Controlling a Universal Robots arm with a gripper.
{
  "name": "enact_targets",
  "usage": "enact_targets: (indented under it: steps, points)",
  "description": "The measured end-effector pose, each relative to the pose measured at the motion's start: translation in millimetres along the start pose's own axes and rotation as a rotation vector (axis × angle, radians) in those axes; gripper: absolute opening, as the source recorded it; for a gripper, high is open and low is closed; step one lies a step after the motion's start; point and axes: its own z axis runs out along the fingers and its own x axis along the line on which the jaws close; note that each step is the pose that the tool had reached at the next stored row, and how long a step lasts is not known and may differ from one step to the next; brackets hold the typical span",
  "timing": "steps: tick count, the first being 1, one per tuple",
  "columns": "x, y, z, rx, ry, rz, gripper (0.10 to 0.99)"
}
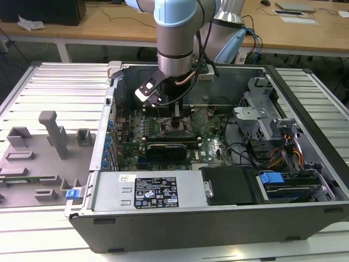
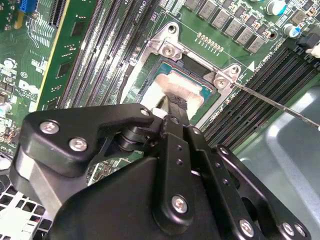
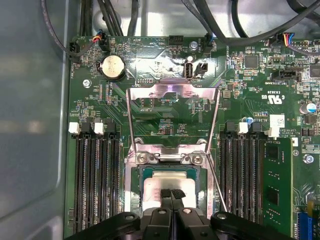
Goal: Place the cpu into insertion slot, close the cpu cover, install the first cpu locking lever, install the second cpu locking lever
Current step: 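Place the cpu into insertion slot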
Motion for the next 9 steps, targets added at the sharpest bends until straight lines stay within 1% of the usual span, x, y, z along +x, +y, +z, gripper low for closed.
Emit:
enact_targets:
  steps: [1,2,4,8,9]
  points:
    - [0.0,0.0,-0.4,0.0,-0.0002,0.0,0.106]
    - [0.1,0.2,-2.7,0.0,0.0001,0.0,0.106]
    - [0.1,0.8,-10.6,0.0,-0.0001,0.0,0.106]
    - [0.2,1.7,-22.5,0.0,0.0,0.001,0.106]
    - [0.3,2.0,-26.9,0.0,-0.0001,0.001,0.106]
